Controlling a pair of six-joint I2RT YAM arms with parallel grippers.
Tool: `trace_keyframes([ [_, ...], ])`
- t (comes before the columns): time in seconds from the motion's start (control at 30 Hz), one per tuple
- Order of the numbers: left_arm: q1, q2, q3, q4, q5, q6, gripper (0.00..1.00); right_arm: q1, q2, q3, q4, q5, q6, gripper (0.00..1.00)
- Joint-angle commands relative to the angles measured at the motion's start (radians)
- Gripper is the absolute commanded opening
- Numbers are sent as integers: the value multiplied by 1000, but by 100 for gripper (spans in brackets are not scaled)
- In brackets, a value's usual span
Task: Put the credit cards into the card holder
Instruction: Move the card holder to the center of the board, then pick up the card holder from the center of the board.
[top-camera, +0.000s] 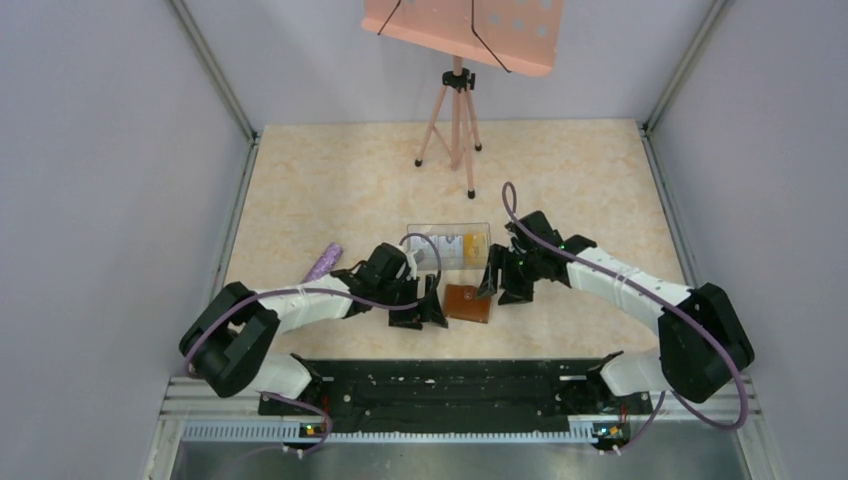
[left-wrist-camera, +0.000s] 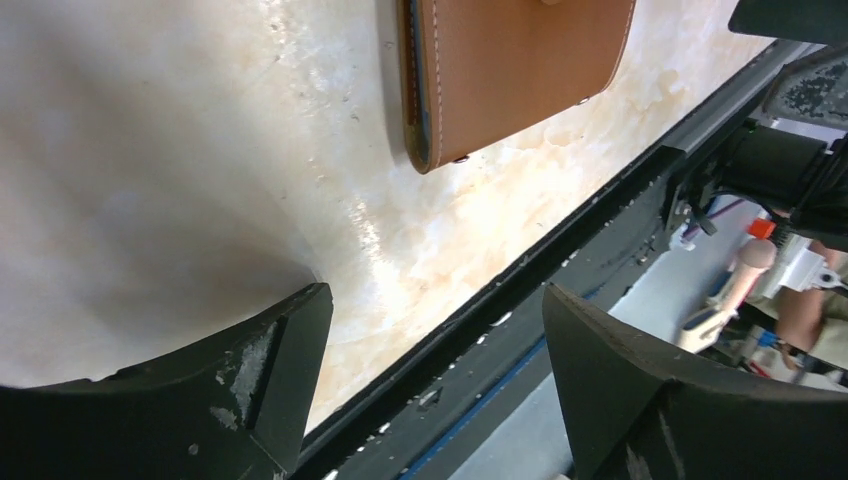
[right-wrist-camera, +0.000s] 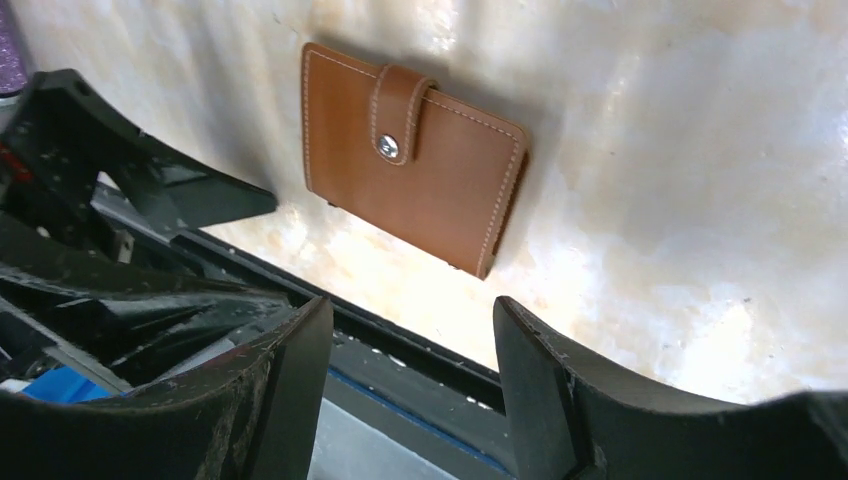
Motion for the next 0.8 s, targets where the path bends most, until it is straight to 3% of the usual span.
trace_keyframes([
  [0.0,6,-21,-86,-91,-199,143,86,16,-78,-40,-54,51,8,61],
  [0.17,5,-88,-84,-69,-186,90,87,16,-157,-120,3,58,42,60],
  [0.33,5,-94,-82,-7,-156,13,85,16,-133,-209,112,32,70,58],
  [0.53,5,-59,-74,81,-130,-69,74,16,-114,-266,222,25,81,50],
  [0.77,5,61,35,71,-113,-55,69,15,18,-245,344,-18,79,49],
])
